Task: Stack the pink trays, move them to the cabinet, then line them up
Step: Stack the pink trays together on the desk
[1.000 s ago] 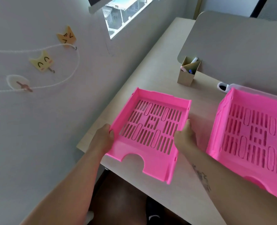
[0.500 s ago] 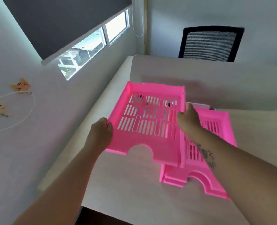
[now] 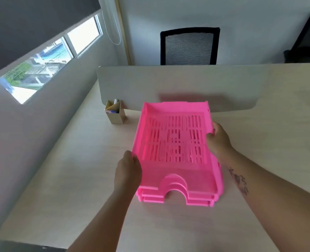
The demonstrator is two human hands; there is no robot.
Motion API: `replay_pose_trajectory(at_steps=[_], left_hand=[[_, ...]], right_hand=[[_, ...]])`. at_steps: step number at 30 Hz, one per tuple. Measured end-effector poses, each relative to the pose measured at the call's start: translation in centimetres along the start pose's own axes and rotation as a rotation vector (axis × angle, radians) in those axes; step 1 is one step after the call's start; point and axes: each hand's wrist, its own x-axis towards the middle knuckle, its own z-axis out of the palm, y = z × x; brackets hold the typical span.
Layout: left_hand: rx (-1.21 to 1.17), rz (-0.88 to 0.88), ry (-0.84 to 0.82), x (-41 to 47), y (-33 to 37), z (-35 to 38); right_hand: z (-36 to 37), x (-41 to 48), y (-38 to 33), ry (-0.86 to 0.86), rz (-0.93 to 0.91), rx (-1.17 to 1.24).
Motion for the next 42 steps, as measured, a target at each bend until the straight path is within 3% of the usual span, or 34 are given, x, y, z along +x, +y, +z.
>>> replay_pose_trajectory(at_steps=[8, 16, 23, 31, 42], left_hand=[[-0.002, -0.015, -0.035, -1.1, -0.8, 1.9], [-0.118, -0.042, -0.080, -1.0, -0.2, 2.0], [-0.311, -0.094, -0.189, -1.6, -1.1, 1.4], [-0.519, -0.157, -0.197, -2.2, -0.9, 1.8], [-0.760, -0.092, -0.340, -3.8, -6.8, 4.2]], right_hand=[[0.3, -0.3, 2.9, -0.058, 0.068, -0.019], [-0.5, 0.4, 2.7, -0.236, 0.063, -0.058], [-0.1, 0.5, 3.7, -0.227, 0.102, -0.037], [0.0, -0.5, 3.8, -0.175, 0.106, -0.054], [-0.9, -9.4, 8.0, -0.130, 0.217, 0.258]])
